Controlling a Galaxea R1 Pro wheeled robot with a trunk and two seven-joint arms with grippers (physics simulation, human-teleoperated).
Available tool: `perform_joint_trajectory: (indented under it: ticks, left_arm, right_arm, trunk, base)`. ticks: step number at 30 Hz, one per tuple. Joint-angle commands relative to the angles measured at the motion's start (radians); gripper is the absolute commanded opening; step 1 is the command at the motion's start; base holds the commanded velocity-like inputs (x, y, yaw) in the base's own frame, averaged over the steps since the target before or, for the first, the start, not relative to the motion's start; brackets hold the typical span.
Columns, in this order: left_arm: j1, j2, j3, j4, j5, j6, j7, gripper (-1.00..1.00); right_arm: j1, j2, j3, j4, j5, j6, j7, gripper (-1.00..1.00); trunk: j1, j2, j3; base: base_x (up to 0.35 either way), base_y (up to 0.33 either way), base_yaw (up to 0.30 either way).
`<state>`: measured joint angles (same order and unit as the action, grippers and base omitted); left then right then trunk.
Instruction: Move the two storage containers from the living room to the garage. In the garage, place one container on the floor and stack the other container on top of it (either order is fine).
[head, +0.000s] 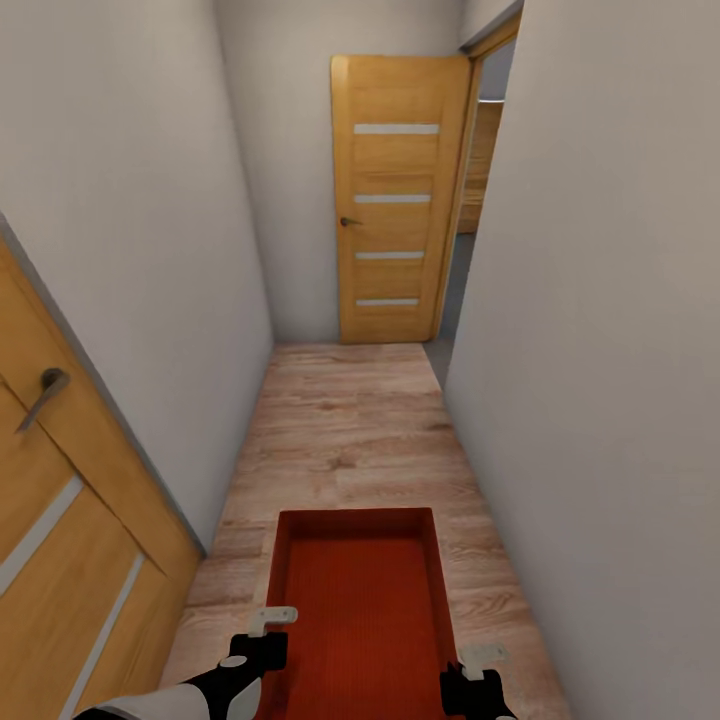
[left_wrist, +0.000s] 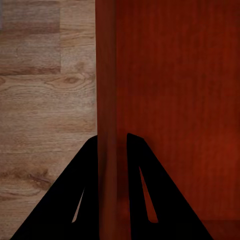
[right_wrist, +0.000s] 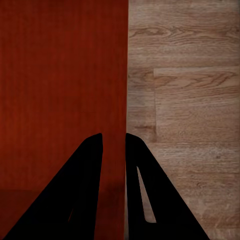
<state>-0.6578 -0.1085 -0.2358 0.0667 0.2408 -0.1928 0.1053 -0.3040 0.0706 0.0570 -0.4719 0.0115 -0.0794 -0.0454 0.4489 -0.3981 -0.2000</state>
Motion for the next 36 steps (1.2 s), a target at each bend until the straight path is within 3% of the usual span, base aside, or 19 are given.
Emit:
perform_joint_trajectory:
  ticks: [1, 36]
  left_arm:
    - [-0.003, 0.026, 0.020, 0.002, -0.011, -0.005, 0.005, -1.00]
    - [-0.004, 0.026, 0.019, 0.002, -0.009, -0.005, 0.005, -1.00]
  right_arm:
    - [0.000, -0.012, 0.024, 0.003, 0.030, -0.002, 0.014, -1.00]
    - [0.001, -0.012, 0.024, 0.002, 0.036, -0.006, 0.005, -1.00]
  trunk:
    - [0.001, -0.002, -0.002]
    - [0.001, -0.002, -0.002]
  base:
    - [0.330, 0.000, 0.000]
    - [0.330, 0.000, 0.000]
